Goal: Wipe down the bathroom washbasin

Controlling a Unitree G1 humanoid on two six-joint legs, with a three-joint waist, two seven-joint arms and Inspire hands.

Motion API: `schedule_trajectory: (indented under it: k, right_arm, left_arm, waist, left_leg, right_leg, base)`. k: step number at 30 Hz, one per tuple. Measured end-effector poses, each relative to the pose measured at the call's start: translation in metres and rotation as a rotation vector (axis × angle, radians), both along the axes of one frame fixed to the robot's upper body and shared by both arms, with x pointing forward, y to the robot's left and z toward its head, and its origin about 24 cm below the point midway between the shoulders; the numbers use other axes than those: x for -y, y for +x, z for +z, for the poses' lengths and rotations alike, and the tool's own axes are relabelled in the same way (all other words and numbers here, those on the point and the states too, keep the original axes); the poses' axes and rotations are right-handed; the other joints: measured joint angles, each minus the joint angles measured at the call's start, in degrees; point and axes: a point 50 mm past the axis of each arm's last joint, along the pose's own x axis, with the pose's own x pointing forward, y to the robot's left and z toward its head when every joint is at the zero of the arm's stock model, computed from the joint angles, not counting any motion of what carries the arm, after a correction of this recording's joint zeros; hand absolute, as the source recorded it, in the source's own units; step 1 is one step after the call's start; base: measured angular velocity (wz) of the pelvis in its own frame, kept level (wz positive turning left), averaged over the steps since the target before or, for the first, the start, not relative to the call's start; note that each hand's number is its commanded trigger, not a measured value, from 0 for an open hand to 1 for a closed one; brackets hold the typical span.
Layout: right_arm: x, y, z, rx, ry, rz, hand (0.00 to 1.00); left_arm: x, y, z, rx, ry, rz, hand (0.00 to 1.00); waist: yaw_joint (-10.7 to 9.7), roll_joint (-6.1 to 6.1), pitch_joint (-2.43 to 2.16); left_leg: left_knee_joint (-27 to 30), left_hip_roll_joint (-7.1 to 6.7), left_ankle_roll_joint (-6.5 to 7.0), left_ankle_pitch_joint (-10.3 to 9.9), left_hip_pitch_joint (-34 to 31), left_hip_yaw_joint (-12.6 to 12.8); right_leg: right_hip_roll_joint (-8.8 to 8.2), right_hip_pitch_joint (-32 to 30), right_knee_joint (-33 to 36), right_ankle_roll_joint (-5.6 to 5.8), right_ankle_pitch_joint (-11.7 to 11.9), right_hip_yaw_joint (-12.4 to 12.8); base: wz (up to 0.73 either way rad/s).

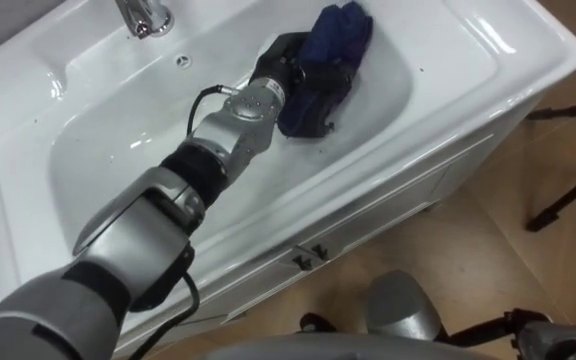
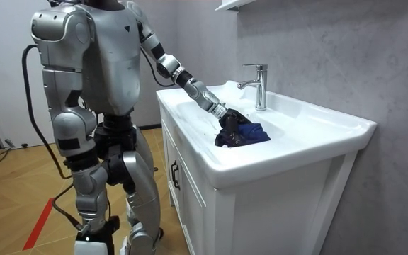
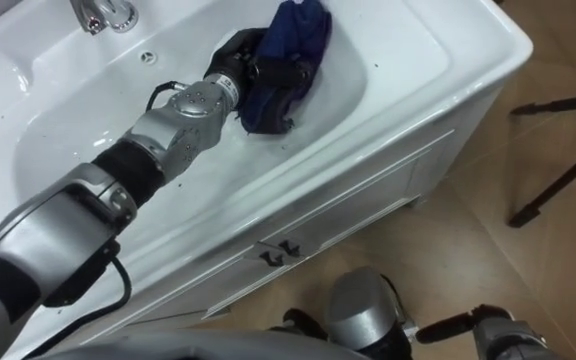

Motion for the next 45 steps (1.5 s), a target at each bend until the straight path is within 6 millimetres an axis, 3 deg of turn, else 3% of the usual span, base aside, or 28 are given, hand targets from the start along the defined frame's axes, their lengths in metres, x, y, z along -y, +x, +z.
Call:
schedule_trajectory:
  k: [5,12,14,18,27,34,38,42,45]
  right_arm:
    - [0.001,0.000,0.001,0.001,-0.013,-0.004,0.00]
    - [0.002,-0.010,-0.001,-0.029,-0.002,-0.038,0.00]
    - [0.000,-0.012,-0.002,-0.038,0.008,-0.060,0.00]
    - [0.002,-0.014,-0.001,-0.036,0.009,-0.101,0.00]
    - [0.001,-0.012,-0.001,-0.035,0.012,-0.105,0.00]
    - [0.004,-0.014,0.000,-0.031,0.004,-0.137,0.00]
    - [0.008,-0.017,0.001,-0.040,-0.016,-0.129,0.00]
    - [0.009,-0.017,0.001,-0.031,-0.020,-0.137,0.00]
    - [0.009,-0.022,0.000,-0.034,-0.018,-0.167,0.00]
  left_arm:
    - [-0.005,-0.008,-0.012,0.000,-0.003,0.016,1.00]
    - [-0.023,-0.012,-0.025,0.069,0.220,-0.034,1.00]
    - [-0.034,-0.013,-0.034,0.046,0.292,-0.028,1.00]
    - [-0.054,-0.013,-0.041,0.040,0.432,-0.029,1.00]
    - [-0.092,-0.015,-0.053,0.011,0.700,-0.029,1.00]
    - [-0.160,-0.030,-0.064,-0.139,0.977,0.026,1.00]
    - [-0.188,-0.039,-0.065,-0.202,1.077,0.040,1.00]
    - [-0.194,-0.045,-0.069,-0.228,1.095,0.034,1.00]
    - [-0.197,-0.054,-0.077,-0.247,1.124,0.008,1.00]
  waist:
    - [0.00,-0.15,0.05]
    - [-0.16,-1.95,0.03]
    - [-0.12,-2.88,-0.23]
    - [0.03,-3.41,-0.27]
    - [1.67,-3.41,-0.35]
    - [2.83,-3.49,-0.56]
    - [2.83,-3.09,-0.83]
    - [3.51,-2.51,-1.26]
    - [4.52,-2.24,-1.46]
  left_leg:
    - [-0.99,-0.03,0.19,0.21,1.04,0.80]
    - [-1.87,0.05,-0.17,0.62,3.03,1.59]
    - [-1.84,0.34,-0.36,0.73,3.45,1.65]
    - [-1.50,1.15,-0.72,0.80,3.55,2.42]
    - [0.02,3.87,-2.11,0.80,3.81,4.89]
    - [0.77,6.03,-3.45,1.29,3.28,6.99]
    - [1.38,6.34,-3.82,1.60,1.64,5.53]
    - [1.56,6.23,-3.86,1.66,1.66,4.53]
    - [1.28,5.85,-4.18,1.87,2.27,2.43]
  right_leg:
    - [0.04,0.15,0.18,-0.05,-0.03,0.40]
    - [0.34,1.27,0.18,-0.51,0.03,0.72]
    - [0.70,1.65,0.03,-0.77,0.19,0.91]
    - [1.50,1.41,-0.08,-1.20,0.56,1.81]
    - [3.95,0.47,0.38,-2.84,1.55,3.89]
    - [5.89,-1.37,1.28,-4.58,2.19,4.87]
    - [6.04,-2.29,1.38,-5.06,2.11,3.92]
    - [5.99,-1.74,1.19,-5.21,1.97,3.57]
    - [5.90,-0.86,1.08,-5.38,1.68,3.14]
  base:
    - [-0.07]
    - [-0.08]
    - [-0.08]
    - [-0.13]
    - [-0.20]
    - [-0.17]
    - [0.09]
    - [0.03]
    - [0.06]
